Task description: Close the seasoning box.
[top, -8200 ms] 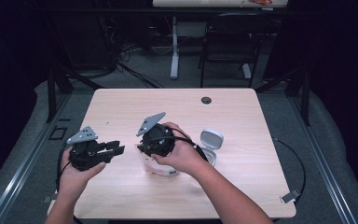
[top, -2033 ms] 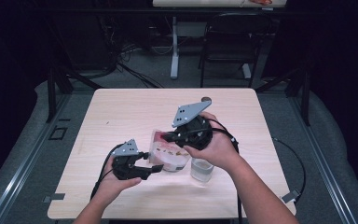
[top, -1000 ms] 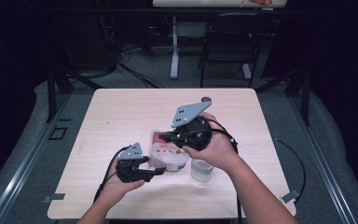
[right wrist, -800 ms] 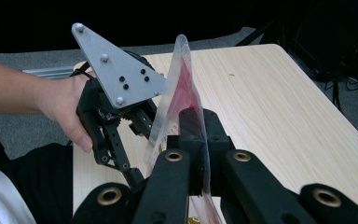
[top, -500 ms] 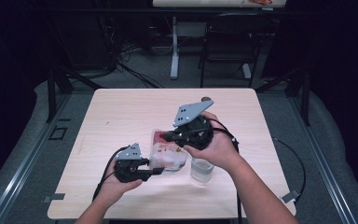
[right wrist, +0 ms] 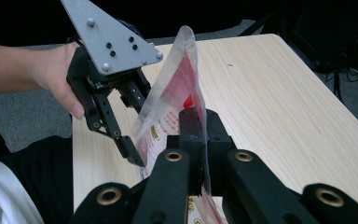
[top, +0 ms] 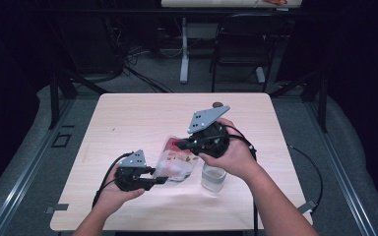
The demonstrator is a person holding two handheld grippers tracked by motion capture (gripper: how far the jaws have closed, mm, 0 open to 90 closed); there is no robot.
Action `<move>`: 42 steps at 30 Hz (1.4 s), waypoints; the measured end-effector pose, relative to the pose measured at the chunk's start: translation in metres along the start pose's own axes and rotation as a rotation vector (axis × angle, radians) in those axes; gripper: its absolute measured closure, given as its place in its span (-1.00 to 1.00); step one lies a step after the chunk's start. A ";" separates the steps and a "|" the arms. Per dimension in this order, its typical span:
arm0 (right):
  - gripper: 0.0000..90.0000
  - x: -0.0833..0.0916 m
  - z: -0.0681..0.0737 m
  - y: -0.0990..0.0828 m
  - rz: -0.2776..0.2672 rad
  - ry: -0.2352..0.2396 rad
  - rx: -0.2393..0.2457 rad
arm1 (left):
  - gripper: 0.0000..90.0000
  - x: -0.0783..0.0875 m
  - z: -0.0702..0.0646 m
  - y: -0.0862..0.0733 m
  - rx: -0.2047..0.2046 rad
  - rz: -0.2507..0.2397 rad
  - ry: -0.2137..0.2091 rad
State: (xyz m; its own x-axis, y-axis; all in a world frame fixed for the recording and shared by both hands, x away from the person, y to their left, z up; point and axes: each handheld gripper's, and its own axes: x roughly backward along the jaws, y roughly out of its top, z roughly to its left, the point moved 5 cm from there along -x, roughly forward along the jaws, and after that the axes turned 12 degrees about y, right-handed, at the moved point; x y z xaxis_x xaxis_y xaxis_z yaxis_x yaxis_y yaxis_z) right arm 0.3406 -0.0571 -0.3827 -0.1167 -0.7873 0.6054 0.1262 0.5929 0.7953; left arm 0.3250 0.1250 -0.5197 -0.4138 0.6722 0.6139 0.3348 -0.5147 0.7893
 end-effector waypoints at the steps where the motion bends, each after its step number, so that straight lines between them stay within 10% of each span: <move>1: 0.99 0.001 0.000 0.000 -0.002 -0.002 -0.001 | 0.47 0.001 0.000 0.000 0.000 0.001 0.000; 42: 0.94 -0.008 -0.008 -0.042 -0.014 0.008 -0.086 | 0.51 0.018 0.015 -0.016 -0.027 0.083 -0.019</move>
State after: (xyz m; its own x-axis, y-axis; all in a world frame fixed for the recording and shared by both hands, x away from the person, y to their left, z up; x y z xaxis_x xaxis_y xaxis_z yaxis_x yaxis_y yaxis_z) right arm 0.3436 -0.0772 -0.4208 -0.1113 -0.7968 0.5939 0.2092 0.5654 0.7978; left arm 0.3250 0.1533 -0.5220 -0.3698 0.6365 0.6768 0.3442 -0.5828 0.7361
